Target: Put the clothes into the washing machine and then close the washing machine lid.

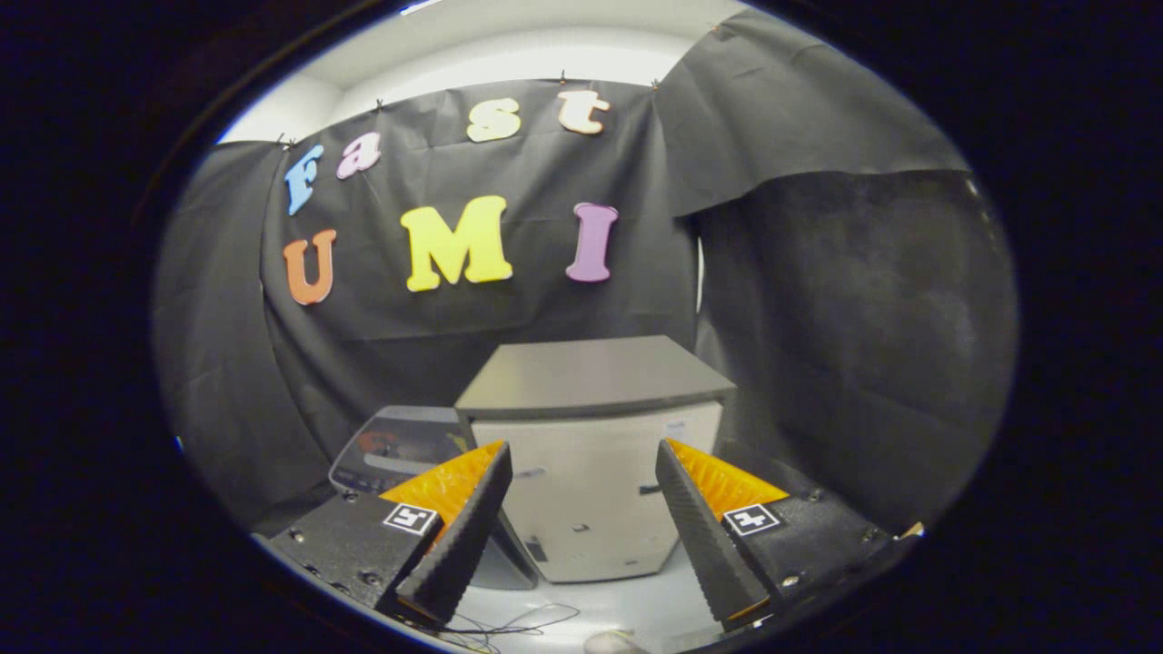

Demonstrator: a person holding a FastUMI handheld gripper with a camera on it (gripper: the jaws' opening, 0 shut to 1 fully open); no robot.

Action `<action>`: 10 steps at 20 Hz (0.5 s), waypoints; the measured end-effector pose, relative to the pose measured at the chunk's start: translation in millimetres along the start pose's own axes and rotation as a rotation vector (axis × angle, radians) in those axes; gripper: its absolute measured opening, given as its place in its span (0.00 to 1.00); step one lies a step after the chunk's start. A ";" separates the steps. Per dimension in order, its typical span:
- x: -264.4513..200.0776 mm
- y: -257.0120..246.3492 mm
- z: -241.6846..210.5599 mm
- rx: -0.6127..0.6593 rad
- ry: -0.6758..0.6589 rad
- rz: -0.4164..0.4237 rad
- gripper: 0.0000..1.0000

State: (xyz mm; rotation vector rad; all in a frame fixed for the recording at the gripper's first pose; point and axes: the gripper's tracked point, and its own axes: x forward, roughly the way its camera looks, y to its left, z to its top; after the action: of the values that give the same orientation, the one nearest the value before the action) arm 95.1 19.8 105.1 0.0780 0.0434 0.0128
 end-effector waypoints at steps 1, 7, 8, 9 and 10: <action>-4.5 -15.9 -6.7 -0.007 0.009 -0.014 0.99; -28.0 -71.7 -51.1 -0.004 0.054 -0.034 0.99; -31.9 -72.3 -53.2 -0.008 0.040 -0.021 0.99; -35.6 -71.1 -52.5 -0.013 0.017 -0.001 0.99; -36.9 -70.2 -53.1 -0.018 -0.001 0.013 0.99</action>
State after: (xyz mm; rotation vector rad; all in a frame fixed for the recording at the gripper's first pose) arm 56.7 -46.5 48.3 0.0601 0.0421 0.0256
